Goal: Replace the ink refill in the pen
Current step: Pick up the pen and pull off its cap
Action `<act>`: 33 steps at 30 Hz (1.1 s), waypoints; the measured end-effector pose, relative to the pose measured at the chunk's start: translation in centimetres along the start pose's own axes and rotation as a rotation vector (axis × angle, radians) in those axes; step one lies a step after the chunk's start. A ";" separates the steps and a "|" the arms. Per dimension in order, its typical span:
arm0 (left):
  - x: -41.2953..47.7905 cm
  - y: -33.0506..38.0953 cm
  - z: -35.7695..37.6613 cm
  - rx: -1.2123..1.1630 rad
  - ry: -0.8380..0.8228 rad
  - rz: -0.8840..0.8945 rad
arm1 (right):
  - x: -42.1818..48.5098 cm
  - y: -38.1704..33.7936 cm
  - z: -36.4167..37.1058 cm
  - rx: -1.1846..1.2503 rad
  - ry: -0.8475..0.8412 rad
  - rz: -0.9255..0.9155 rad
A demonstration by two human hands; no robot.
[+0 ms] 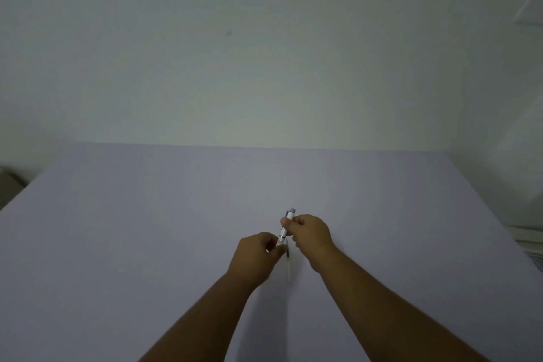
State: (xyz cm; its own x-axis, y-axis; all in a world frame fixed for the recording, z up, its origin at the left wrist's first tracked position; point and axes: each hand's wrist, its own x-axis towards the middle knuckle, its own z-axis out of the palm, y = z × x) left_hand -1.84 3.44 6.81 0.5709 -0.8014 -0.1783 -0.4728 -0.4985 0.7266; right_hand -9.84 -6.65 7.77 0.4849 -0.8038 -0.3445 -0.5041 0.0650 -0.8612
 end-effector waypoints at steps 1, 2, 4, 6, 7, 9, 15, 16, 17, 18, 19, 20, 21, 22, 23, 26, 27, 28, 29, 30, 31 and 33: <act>0.0 0.1 -0.1 -0.004 -0.012 -0.005 | 0.1 -0.2 -0.1 0.000 -0.005 -0.002; 0.1 0.3 -0.2 -0.017 -0.021 -0.018 | 0.1 -0.3 -0.2 0.005 -0.011 0.000; 0.2 0.5 -0.3 -0.054 -0.037 -0.047 | 0.3 -0.4 -0.5 0.014 -0.029 0.007; 0.4 0.6 -0.4 -0.076 -0.052 -0.064 | 0.6 -0.6 -0.7 0.042 -0.013 0.023; 0.5 0.7 -0.5 -0.080 -0.066 -0.069 | 0.8 -0.7 -0.9 0.095 0.023 0.046; 0.4 0.6 -0.5 -0.081 -0.095 -0.085 | 1.7 -0.9 -1.9 0.233 0.128 0.107; 0.2 -0.6 -0.3 -0.202 -0.056 -0.171 | 3.3 1.9 -4.2 -0.097 0.047 0.091; 0.3 -0.7 -0.3 -0.207 -0.048 -0.180 | 3.3 2.8 -3.9 -0.198 0.001 0.091; 0.4 -0.7 -0.3 -0.214 -0.041 -0.188 | 3.2 3.7 -3.4 -0.285 -0.033 0.100; 0.5 -0.7 -0.3 -0.224 -0.035 -0.195 | 3.1 4.6 -3.0 -0.343 -0.051 0.115; 0.6 -0.8 -0.3 -0.235 -0.030 -0.201 | 3.1 5.5 -2.5 -0.370 -0.065 0.123; 0.8 -0.8 -0.3 -0.244 -0.027 -0.206 | 3.1 6.4 -2.1 -0.387 -0.073 0.128; 0.9 -0.8 -0.3 -0.251 -0.027 -0.208 | 3.1 7.2 -1.8 -0.407 -0.079 0.132; 1.0 -0.9 -0.2 -0.257 -0.026 -0.212 | 3.1 7.8 -1.4 -0.423 -0.077 0.138; 1.1 -0.9 -0.2 -0.264 -0.024 -0.215 | 3.2 8.3 -1.2 -0.436 -0.080 0.139; 1.5 -0.9 0.0 -0.290 -0.011 -0.226 | 3.5 9.0 -0.5 -0.486 -0.098 0.120; 1.6 -0.9 0.1 -0.297 -0.008 -0.229 | 3.6 9.1 -0.3 -0.491 -0.096 0.112; 1.7 -0.8 0.1 -0.300 -0.007 -0.230 | 3.8 9.3 -0.1 -0.485 -0.089 0.102; 1.8 -0.8 0.2 -0.301 -0.007 -0.228 | 3.9 9.4 0.2 -0.476 -0.081 0.094; 1.9 -0.8 0.2 -0.301 -0.007 -0.228 | 4.0 9.5 0.3 -0.471 -0.075 0.093; 2.0 -0.8 0.3 -0.300 -0.008 -0.227 | 4.0 9.5 0.5 -0.470 -0.071 0.094; 2.1 -0.8 0.4 -0.295 -0.009 -0.224 | 4.0 9.6 0.8 -0.468 -0.073 0.091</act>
State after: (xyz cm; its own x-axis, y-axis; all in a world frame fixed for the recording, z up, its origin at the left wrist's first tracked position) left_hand -0.48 2.00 5.60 0.6313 -0.6872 -0.3594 -0.1224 -0.5460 0.8288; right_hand -12.17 -8.82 -2.15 0.4641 -0.7627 -0.4504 -0.8064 -0.1534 -0.5712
